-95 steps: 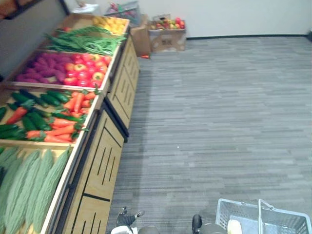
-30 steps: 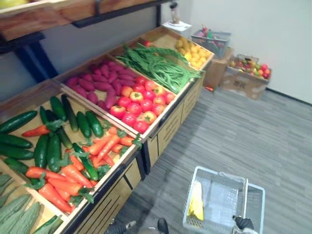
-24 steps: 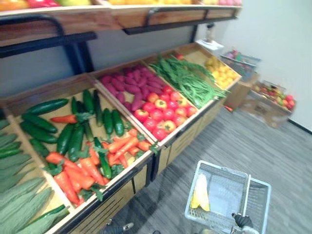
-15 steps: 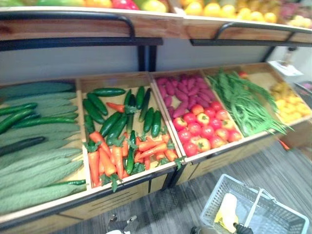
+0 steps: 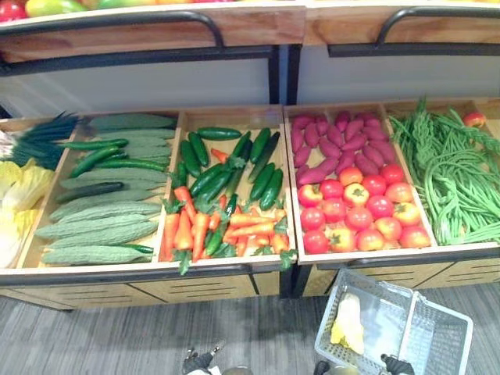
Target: Pick vegetable in the basket
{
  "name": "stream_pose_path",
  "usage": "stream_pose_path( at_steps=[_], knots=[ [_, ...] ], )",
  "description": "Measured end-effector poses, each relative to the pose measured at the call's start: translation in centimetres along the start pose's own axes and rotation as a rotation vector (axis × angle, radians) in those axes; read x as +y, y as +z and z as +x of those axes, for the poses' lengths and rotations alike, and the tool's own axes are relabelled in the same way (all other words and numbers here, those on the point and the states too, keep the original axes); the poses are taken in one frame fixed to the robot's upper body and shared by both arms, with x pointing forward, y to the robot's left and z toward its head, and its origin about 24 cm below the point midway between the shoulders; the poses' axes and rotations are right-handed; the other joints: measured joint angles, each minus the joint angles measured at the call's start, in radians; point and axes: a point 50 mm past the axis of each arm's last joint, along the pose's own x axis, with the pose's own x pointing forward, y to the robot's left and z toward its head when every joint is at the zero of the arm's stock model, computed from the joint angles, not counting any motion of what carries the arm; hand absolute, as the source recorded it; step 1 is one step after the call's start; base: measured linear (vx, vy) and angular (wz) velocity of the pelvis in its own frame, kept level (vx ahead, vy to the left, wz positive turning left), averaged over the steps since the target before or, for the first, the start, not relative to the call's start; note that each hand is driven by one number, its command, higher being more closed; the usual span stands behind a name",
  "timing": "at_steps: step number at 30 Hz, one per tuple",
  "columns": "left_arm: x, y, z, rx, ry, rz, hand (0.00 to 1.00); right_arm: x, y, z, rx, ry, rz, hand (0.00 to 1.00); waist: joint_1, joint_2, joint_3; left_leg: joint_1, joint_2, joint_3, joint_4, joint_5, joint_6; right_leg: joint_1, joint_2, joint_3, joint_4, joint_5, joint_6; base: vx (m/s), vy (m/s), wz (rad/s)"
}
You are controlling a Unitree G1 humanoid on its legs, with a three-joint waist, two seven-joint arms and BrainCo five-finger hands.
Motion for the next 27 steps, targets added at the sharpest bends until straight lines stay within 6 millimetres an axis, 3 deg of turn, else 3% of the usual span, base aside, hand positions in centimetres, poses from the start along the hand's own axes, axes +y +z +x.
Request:
stream_pose_path(
  at_steps=[6,10,13,20,27],
  knots=[
    [1.8,0.0,0.3,0.011,0.040,0.030,0.00,-1.2,-1.2,-0.1,0.057,-0.037,0.079,1.00,-0.006,0.001,-0.019,0.009,-0.050,0.019,-0.134,0.081,0.011,0.018,-0.004,0.020,-0.167,0.129,0.022,-0.01,0.075,-0.08],
    [3.0,-0.3,0.4,0.036,0.083,0.054,0.00,-2.3,-1.6,-0.1,0.089,-0.070,0.086,1.00,-0.016,-0.003,-0.018,0.059,-0.076,0.017,-0.187,0.093,0.015,0.057,-0.019,0.013,-0.194,0.139,0.029,0.08,0.061,0.04],
    [4.1,1.0,0.8,-0.002,0.158,0.014,0.00,-2.4,-1.7,0.0,0.092,-0.070,0.060,1.00,-0.016,-0.012,-0.023,0.073,-0.094,0.015,-0.206,0.094,0.018,0.068,-0.030,0.010,-0.201,0.140,0.031,0.06,0.066,0.05],
    [9.2,6.7,-0.3,-0.250,0.543,-0.267,0.00,-3.5,-2.6,-0.4,0.111,-0.111,0.064,1.00,-0.011,-0.030,-0.032,0.095,-0.124,-0.010,-0.222,0.096,0.020,0.101,-0.053,0.000,-0.218,0.143,0.035,0.03,0.043,0.09],
    [11.0,14.2,-5.7,-0.680,0.738,-0.460,0.00,-3.6,-2.7,-0.5,0.101,-0.102,-0.003,1.00,0.004,-0.038,-0.046,0.104,-0.123,-0.018,-0.222,0.095,0.023,0.117,-0.055,-0.007,-0.216,0.143,0.036,-0.01,-0.004,0.04]
  ],
)
